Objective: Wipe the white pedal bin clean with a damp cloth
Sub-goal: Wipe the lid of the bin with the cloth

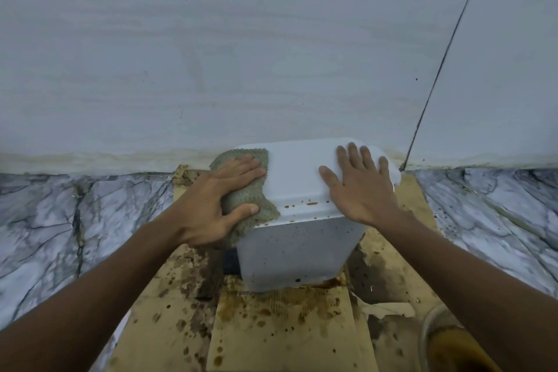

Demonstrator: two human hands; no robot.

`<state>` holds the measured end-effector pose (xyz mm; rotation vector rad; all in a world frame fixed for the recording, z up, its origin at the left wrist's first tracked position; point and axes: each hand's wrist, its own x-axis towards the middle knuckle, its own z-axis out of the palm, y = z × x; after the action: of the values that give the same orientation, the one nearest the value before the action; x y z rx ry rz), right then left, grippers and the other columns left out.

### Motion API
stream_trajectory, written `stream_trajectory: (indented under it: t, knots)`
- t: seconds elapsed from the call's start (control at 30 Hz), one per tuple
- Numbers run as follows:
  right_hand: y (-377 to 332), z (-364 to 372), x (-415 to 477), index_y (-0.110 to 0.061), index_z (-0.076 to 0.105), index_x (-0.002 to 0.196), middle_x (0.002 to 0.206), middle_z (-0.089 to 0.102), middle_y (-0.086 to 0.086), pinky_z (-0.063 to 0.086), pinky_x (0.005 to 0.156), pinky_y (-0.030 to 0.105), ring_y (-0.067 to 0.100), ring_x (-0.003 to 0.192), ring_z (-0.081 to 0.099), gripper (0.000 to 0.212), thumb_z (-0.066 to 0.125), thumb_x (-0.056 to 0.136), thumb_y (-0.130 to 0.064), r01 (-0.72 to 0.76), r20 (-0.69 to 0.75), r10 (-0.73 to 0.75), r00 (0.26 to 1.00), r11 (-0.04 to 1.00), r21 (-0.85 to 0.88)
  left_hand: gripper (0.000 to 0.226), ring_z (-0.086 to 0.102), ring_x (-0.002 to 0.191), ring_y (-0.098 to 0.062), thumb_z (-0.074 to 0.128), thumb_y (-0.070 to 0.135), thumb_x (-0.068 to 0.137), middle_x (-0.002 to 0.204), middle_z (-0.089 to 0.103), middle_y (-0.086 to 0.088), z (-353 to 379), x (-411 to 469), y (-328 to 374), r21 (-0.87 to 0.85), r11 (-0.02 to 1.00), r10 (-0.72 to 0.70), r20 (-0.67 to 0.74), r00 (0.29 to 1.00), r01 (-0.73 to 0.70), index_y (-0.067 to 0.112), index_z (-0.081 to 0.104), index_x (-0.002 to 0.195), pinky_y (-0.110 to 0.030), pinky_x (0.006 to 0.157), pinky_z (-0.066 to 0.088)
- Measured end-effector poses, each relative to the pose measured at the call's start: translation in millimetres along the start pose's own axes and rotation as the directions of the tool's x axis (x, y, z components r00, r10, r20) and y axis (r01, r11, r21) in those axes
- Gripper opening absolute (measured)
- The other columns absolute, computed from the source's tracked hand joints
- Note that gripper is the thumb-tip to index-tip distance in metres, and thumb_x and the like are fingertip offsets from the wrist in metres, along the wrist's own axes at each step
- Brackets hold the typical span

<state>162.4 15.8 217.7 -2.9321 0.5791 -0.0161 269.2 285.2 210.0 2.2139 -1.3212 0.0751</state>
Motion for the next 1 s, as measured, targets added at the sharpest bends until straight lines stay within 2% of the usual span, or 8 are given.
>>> stream_trajectory:
  t: [0.33, 0.4, 0.5, 0.57, 0.7, 0.83, 0.93, 1.0]
  knots:
    - [-16.3, -4.5, -11.3, -0.015, -0.010, 0.160, 0.166, -0.023, 0.006, -0.017, 0.122, 0.054, 0.028, 0.153, -0.025, 0.079, 0.019, 0.103, -0.061, -0.117, 0.132, 0.098, 0.986, 0.983, 0.140, 0.083, 0.019, 0.150, -0.004, 0.050, 0.075, 0.082, 0.161, 0.030, 0.012, -10.5, 9.2, -1.0, 0.060, 0.993, -0.104, 0.030, 0.994, 0.102, 0.030, 0.042, 0.152, -0.045, 0.125, 0.018]
    - [-9.5, -2.2, -13.8, -0.015, -0.007, 0.161, 0.168, -0.017, 0.007, -0.011, 0.123, 0.055, 0.029, 0.154, -0.019, 0.079, 0.016, 0.102, -0.063, -0.086, 0.086, 0.077, 0.993, 0.990, 0.107, 0.087, 0.014, 0.152, -0.006, 0.041, 0.077, 0.083, 0.163, 0.025, 0.008, -0.8, 15.1, 9.1, 0.123, 0.987, -0.112, 0.034, 0.993, 0.107, 0.027, 0.035, 0.155, -0.042, 0.126, 0.013]
    - [14.9, -6.1, -11.2, -0.019, 0.016, 0.159, 0.168, 0.010, 0.005, 0.009, 0.123, 0.054, 0.028, 0.155, 0.007, 0.077, 0.015, 0.099, -0.067, 0.024, -0.068, -0.025, 0.997, 1.000, -0.005, 0.086, 0.010, 0.152, -0.009, 0.027, 0.073, 0.089, 0.165, 0.021, 0.002, 17.0, 29.9, 27.6, 0.243, 0.967, -0.086, 0.014, 0.996, 0.080, 0.021, 0.028, 0.158, -0.021, 0.120, -0.007]
    - [36.4, -11.0, -2.0, -0.023, 0.026, 0.157, 0.166, 0.021, 0.002, 0.013, 0.123, 0.048, 0.023, 0.154, 0.013, 0.069, 0.020, 0.101, -0.063, 0.125, -0.112, -0.124, 0.986, 0.992, 0.000, 0.082, 0.011, 0.153, -0.013, 0.025, 0.068, 0.093, 0.166, 0.020, -0.001, 24.3, 37.8, 35.4, 0.320, 0.945, -0.071, 0.004, 0.997, 0.066, 0.019, 0.024, 0.159, -0.015, 0.115, -0.013]
    - [70.7, -9.2, 9.5, -0.033, 0.015, 0.160, 0.170, 0.004, -0.005, -0.004, 0.127, 0.036, 0.009, 0.155, -0.007, 0.065, 0.012, 0.102, -0.062, 0.313, -0.020, -0.313, 0.949, 0.941, 0.125, 0.083, 0.007, 0.151, -0.006, 0.021, 0.074, 0.092, 0.166, 0.015, 0.006, 20.6, 29.4, 30.8, 0.309, 0.949, -0.075, 0.033, 0.997, 0.062, 0.026, 0.021, 0.159, -0.023, 0.120, -0.006]
    - [68.5, 2.7, 4.5, -0.033, 0.016, 0.160, 0.169, 0.006, -0.006, -0.007, 0.126, 0.031, 0.008, 0.155, -0.003, 0.076, 0.000, 0.094, -0.066, 0.362, -0.106, -0.352, 0.930, 0.926, 0.108, 0.080, 0.007, 0.153, -0.005, 0.030, 0.080, 0.089, 0.166, 0.012, 0.017, 4.4, 11.1, 9.7, 0.207, 0.975, -0.105, 0.100, 0.989, 0.083, 0.041, 0.019, 0.158, -0.040, 0.126, 0.010]
    - [64.0, 5.0, 0.6, -0.032, 0.018, 0.160, 0.169, 0.007, -0.006, -0.007, 0.126, 0.033, 0.010, 0.156, -0.001, 0.068, 0.006, 0.098, -0.058, 0.329, -0.125, -0.315, 0.941, 0.938, 0.108, 0.084, 0.007, 0.154, -0.009, 0.028, 0.079, 0.089, 0.167, 0.014, 0.010, 4.0, 11.4, 14.1, 0.233, 0.968, -0.116, 0.094, 0.989, 0.092, 0.034, 0.020, 0.159, -0.041, 0.126, 0.009]
    - [66.3, 6.8, -0.9, -0.033, 0.017, 0.160, 0.169, 0.006, -0.006, -0.005, 0.127, 0.036, 0.010, 0.156, -0.001, 0.069, 0.003, 0.097, -0.060, 0.317, -0.127, -0.303, 0.944, 0.942, 0.110, 0.088, 0.010, 0.154, -0.013, 0.023, 0.077, 0.089, 0.166, 0.017, 0.002, 13.7, 21.7, 31.8, 0.305, 0.950, -0.102, 0.080, 0.992, 0.073, 0.024, 0.022, 0.159, -0.035, 0.125, 0.003]
